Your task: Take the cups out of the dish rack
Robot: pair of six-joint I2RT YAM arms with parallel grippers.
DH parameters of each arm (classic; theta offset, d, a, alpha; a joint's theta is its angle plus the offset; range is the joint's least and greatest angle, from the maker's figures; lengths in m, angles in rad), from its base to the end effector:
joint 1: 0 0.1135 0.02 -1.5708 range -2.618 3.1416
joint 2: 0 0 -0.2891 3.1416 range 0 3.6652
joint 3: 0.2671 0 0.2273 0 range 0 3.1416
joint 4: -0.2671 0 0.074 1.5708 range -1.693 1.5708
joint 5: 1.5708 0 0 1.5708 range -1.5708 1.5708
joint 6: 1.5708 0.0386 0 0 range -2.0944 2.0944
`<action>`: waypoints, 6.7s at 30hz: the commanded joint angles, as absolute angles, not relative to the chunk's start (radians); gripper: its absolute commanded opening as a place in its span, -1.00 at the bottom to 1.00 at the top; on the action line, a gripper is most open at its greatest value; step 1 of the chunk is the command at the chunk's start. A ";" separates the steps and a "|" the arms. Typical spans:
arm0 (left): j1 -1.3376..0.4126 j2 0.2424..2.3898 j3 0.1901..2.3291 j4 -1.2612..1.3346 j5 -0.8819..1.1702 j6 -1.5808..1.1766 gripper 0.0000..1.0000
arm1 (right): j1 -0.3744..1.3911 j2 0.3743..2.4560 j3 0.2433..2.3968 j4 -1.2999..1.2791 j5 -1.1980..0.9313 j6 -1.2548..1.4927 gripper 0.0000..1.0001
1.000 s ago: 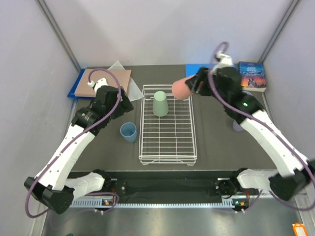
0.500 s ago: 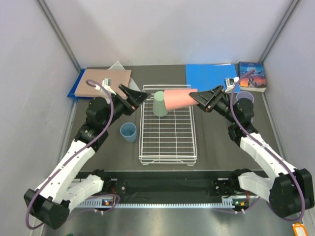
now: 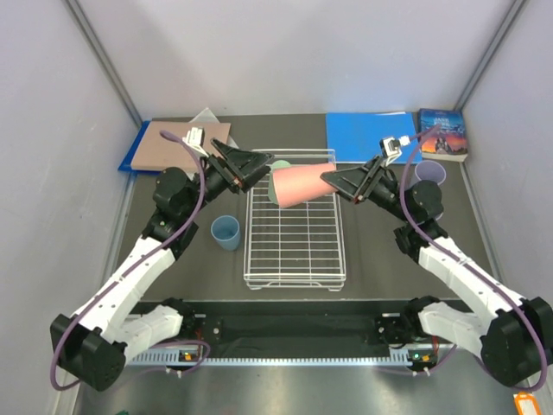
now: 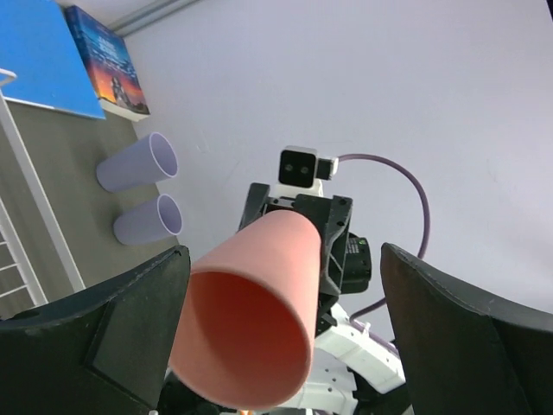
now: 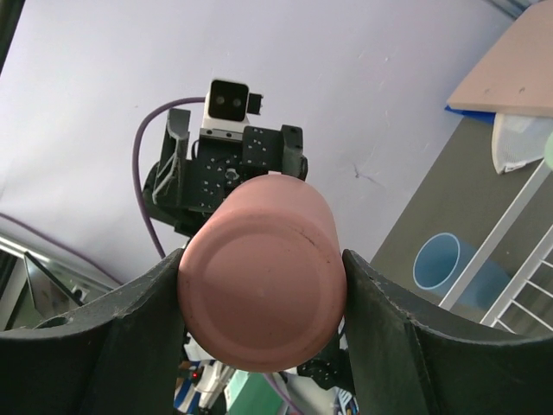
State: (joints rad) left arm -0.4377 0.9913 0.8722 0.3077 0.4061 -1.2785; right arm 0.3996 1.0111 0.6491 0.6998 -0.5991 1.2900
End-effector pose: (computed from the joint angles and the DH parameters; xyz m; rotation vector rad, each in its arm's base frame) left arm 0.1693 -0.0960 0.4094 -0.2862 1.6050 -1.6601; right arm 0.1690 0.0950 0.3720 0.0524 1.5307 1.7697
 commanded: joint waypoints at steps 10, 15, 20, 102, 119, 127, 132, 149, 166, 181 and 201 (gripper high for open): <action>-0.449 1.011 0.861 0.439 0.511 -1.341 0.89 | 0.518 1.157 0.762 0.799 -0.552 1.238 -1.00; -0.451 1.019 0.868 0.437 0.535 -1.324 0.81 | 0.555 1.204 0.785 0.795 -0.540 1.209 -1.00; -0.449 0.960 0.934 0.144 0.401 -1.183 0.90 | 0.535 1.132 0.817 0.692 -0.488 1.120 -1.00; -0.453 1.491 1.784 -1.152 -0.622 -0.620 -1.00 | 0.618 1.023 1.184 -0.502 0.431 0.566 0.33; -0.307 1.256 1.175 -1.019 -0.336 -0.752 -1.00 | 0.618 1.075 1.134 -0.442 0.328 0.566 0.32; -0.305 1.244 1.046 -0.911 -0.342 -0.750 -1.00 | 0.617 1.055 1.097 -0.428 0.301 0.566 0.31; -0.304 1.302 1.039 -0.885 -0.368 -0.752 -1.00 | 0.618 1.046 1.078 -0.431 0.288 0.566 0.31; -0.295 1.358 1.038 -0.853 -0.417 -0.746 -0.80 | 0.617 1.071 1.089 -0.428 0.285 0.535 0.31; -0.276 1.345 1.045 -0.870 -0.428 -0.723 -0.42 | 0.618 1.086 1.088 -0.411 0.272 0.538 0.30; -0.270 1.298 1.179 -0.965 -0.456 -0.706 0.12 | 0.617 1.078 1.075 -0.405 0.259 0.558 0.30; -0.606 1.471 1.565 -0.701 -0.416 -0.556 0.92 | 0.615 1.097 1.138 -0.423 0.273 0.511 0.29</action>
